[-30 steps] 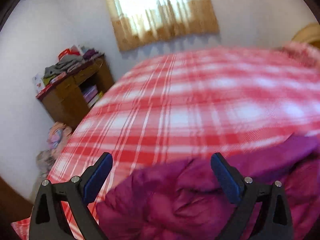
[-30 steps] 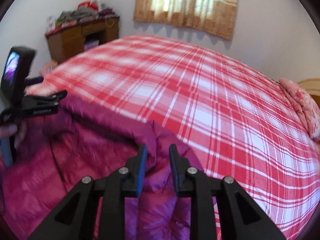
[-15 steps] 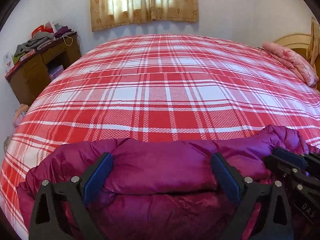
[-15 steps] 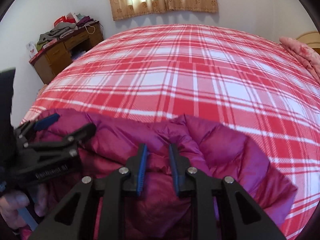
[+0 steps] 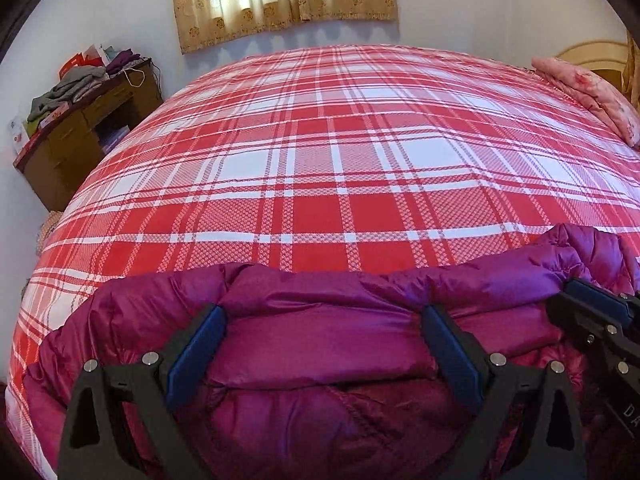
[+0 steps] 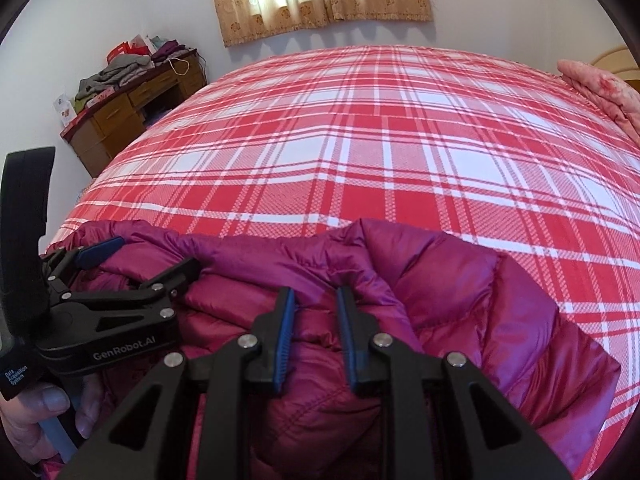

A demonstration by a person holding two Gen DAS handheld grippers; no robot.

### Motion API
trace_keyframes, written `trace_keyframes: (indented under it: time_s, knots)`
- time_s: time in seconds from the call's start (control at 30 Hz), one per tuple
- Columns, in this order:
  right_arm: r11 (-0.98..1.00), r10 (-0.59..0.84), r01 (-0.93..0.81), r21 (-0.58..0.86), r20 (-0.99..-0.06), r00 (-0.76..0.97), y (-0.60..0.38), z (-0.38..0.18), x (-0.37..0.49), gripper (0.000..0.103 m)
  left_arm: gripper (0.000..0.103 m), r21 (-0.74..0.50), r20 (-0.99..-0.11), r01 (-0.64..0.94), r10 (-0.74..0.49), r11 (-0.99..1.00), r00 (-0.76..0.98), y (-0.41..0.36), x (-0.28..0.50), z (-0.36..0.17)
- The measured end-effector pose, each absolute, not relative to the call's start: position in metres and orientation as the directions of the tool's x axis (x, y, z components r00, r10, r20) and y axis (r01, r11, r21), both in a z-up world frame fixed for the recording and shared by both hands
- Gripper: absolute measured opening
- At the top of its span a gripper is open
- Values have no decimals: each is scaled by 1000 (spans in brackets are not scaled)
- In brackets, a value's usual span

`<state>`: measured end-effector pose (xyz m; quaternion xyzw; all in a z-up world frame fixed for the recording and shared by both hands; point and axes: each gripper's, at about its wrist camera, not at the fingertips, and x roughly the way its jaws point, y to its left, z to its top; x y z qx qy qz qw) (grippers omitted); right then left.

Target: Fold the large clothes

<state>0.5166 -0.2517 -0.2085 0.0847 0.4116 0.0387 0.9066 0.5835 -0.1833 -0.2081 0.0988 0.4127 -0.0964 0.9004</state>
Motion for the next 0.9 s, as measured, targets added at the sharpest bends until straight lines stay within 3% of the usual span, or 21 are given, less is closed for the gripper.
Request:
trace_keyframes:
  time_s: [0.9]
  knots:
    - [988,116,2,153,-753,648,-249,-212,524,24,100,121,-760,247,-70,961,646,-187,585,-210]
